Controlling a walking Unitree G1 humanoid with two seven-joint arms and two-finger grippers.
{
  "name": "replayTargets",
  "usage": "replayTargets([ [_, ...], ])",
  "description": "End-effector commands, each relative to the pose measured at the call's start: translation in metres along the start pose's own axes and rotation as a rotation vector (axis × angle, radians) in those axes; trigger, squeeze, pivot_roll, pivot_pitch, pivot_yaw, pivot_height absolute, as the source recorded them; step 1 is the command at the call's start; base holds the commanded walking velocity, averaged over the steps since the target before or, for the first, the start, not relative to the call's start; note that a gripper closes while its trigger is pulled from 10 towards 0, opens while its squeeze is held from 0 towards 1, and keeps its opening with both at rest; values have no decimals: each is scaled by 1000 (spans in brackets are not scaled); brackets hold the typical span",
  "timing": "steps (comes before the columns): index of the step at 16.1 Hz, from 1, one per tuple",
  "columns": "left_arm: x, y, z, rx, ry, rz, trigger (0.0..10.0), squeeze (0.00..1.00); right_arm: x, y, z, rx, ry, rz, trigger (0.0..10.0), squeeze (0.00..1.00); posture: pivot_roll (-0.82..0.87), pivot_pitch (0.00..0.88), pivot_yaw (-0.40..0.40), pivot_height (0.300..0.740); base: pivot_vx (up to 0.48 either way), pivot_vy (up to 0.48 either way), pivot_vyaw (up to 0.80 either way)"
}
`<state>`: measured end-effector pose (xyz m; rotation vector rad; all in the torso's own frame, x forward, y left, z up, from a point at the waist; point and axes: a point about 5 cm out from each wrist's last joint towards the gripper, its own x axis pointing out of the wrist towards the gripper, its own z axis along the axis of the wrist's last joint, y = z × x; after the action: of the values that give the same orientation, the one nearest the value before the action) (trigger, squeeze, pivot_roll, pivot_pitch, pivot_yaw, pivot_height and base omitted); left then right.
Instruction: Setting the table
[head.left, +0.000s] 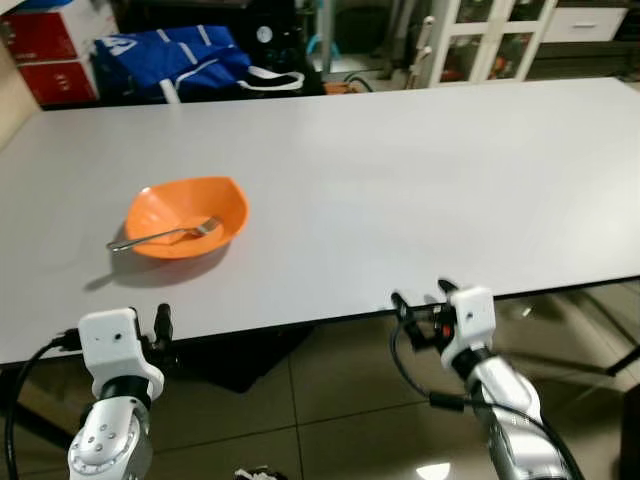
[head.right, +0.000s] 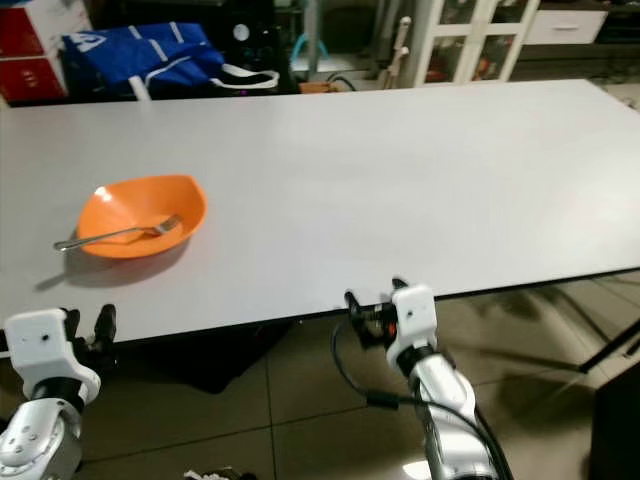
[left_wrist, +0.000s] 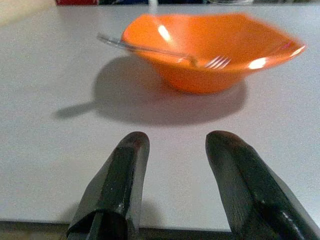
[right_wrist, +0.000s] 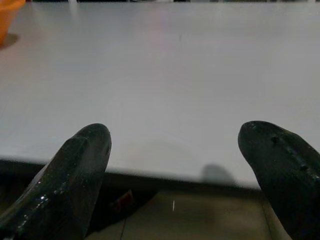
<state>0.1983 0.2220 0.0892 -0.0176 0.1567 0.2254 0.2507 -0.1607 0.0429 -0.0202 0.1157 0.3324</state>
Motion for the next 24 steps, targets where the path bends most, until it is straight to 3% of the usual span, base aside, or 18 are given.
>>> replayTargets([
  [1,1,-2,7,-21,-11,-7,10000,0,-1,4,2,-12,-5,25,10000,0,-54,0,45,740,0,0,0],
  [3,12,-4,13,0,-37,-23,10000,0,0,6,-8,-10,5,7,10000,0,-57,0,51,740,0,0,0],
  [6,16,-13,16,18,-42,-51,10000,0,7,7,-8,-7,23,16,10000,0,-59,0,51,740,0,0,0],
  [9,18,-13,14,-28,-24,-21,10000,0,12,6,-4,-7,20,15,10000,0,-48,0,29,740,0,0,0],
  [12,36,-18,18,-16,-31,-78,10000,0,20,7,5,-10,-18,-16,10000,0,-105,0,74,740,0,0,0],
  [16,51,-30,15,-5,-5,-150,10000,0,9,-2,10,-12,-38,-95,10000,0,-180,0,99,740,0,0,0],
  [24,49,-37,6,-55,16,-144,10000,0,6,-5,14,-26,-21,-117,10000,0,-176,0,80,740,0,0,0],
])
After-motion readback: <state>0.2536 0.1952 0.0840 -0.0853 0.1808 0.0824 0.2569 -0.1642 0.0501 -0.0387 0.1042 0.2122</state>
